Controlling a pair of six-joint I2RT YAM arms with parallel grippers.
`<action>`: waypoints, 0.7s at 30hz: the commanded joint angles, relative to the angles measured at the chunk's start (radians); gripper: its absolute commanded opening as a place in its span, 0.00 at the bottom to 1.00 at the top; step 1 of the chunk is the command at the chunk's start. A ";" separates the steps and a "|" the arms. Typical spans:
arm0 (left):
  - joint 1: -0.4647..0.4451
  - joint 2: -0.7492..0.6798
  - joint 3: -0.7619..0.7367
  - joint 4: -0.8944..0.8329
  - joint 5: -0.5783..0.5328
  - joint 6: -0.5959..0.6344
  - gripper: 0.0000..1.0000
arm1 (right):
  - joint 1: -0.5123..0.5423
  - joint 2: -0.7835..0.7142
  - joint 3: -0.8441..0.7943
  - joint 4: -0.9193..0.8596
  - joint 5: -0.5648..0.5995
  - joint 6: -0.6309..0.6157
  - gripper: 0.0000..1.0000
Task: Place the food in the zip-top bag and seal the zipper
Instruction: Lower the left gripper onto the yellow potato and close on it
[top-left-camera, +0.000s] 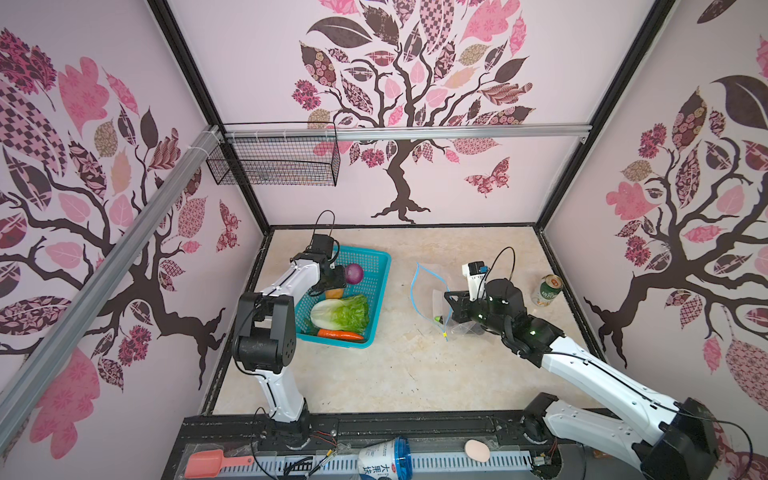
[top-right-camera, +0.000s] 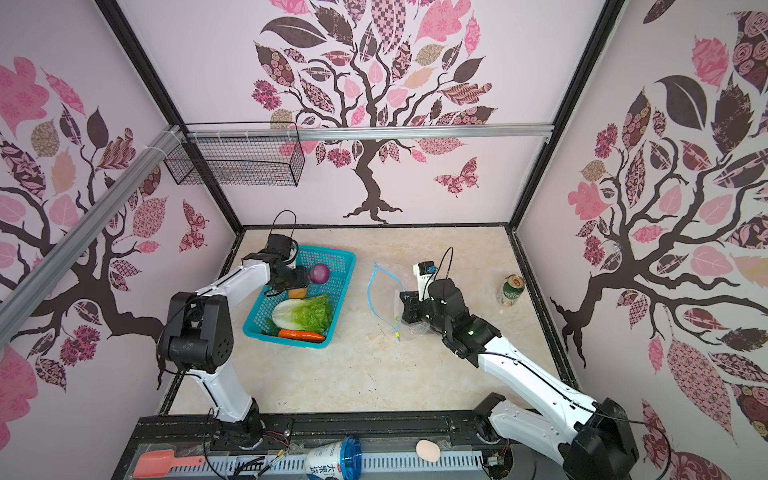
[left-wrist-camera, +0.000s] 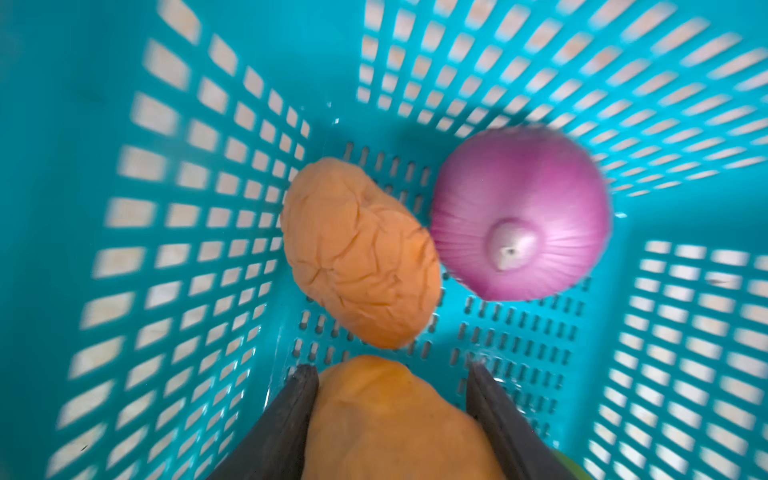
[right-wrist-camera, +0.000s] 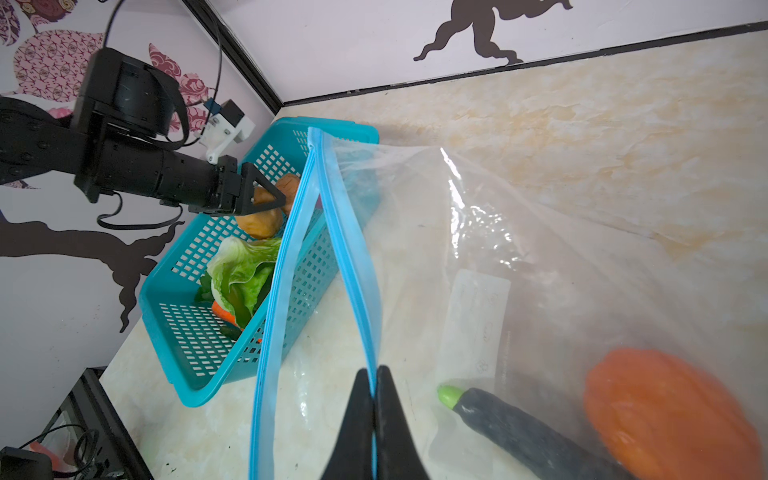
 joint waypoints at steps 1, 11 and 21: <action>-0.003 -0.059 -0.027 0.033 0.029 -0.021 0.57 | -0.002 0.001 0.042 -0.008 0.002 0.007 0.00; -0.003 -0.217 -0.103 0.138 0.204 -0.102 0.56 | -0.002 0.027 0.049 0.008 -0.015 0.022 0.00; -0.010 -0.346 -0.207 0.262 0.236 -0.154 0.54 | -0.002 0.014 0.042 0.018 -0.017 0.040 0.00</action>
